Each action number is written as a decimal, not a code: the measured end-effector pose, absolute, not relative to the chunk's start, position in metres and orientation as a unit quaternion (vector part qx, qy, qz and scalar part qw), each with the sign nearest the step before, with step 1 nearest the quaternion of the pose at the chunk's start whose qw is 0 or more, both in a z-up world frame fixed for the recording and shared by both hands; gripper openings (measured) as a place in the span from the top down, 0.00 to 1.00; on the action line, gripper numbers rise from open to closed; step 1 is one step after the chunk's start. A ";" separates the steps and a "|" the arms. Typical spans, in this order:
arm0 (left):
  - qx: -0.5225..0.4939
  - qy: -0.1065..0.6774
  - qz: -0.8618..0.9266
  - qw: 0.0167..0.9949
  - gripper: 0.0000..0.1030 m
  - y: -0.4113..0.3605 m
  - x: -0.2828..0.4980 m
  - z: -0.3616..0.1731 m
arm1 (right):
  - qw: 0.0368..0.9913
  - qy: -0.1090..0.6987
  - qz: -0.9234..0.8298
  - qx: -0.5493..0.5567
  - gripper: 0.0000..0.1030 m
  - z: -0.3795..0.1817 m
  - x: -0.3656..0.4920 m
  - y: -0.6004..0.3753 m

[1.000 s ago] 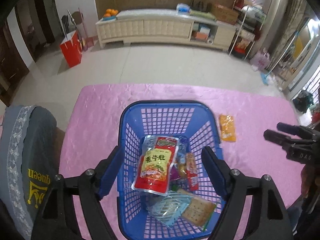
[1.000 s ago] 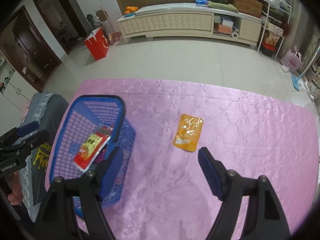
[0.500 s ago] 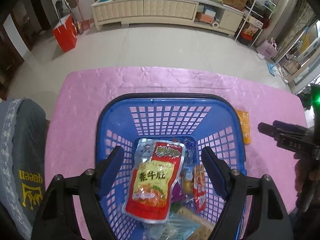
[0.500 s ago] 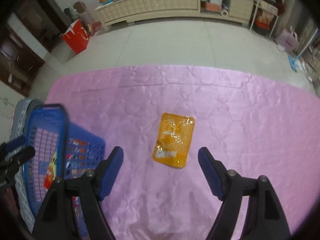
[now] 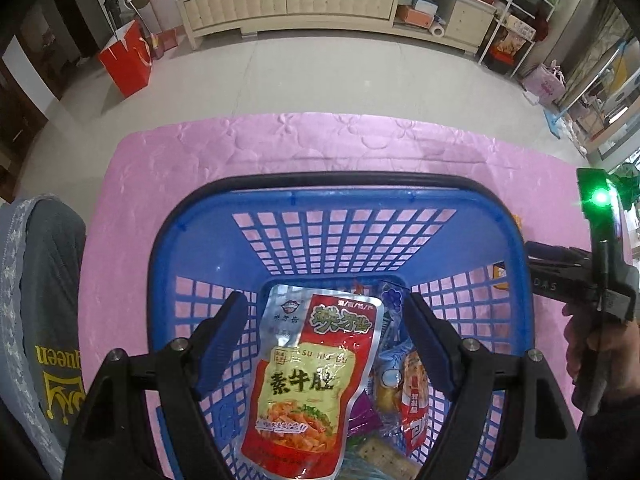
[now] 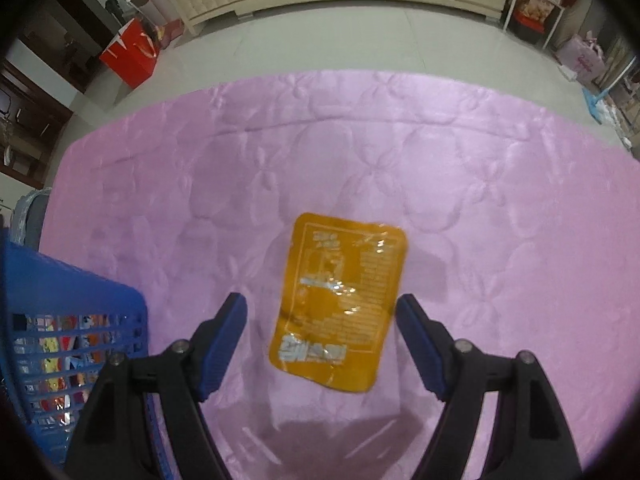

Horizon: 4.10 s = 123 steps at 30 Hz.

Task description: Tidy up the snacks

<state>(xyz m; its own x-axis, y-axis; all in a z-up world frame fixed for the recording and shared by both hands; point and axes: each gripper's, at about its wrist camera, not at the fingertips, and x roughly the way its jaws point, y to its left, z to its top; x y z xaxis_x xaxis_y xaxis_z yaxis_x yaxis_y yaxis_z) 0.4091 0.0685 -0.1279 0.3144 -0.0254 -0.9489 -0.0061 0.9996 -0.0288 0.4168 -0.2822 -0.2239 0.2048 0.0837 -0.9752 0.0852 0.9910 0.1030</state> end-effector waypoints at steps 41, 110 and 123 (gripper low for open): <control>-0.035 0.500 -0.021 0.865 0.25 0.094 0.294 -0.025 | 0.841 0.530 0.114 -0.002 0.86 -0.040 0.310 -0.181; -0.077 0.376 -0.033 0.923 0.25 0.110 0.094 -0.001 | 0.877 0.464 0.124 0.025 0.41 -0.020 0.171 -0.121; -0.033 0.221 -0.010 0.975 0.25 0.050 0.016 0.039 | 0.958 0.280 0.056 -0.025 0.17 0.044 0.063 -0.156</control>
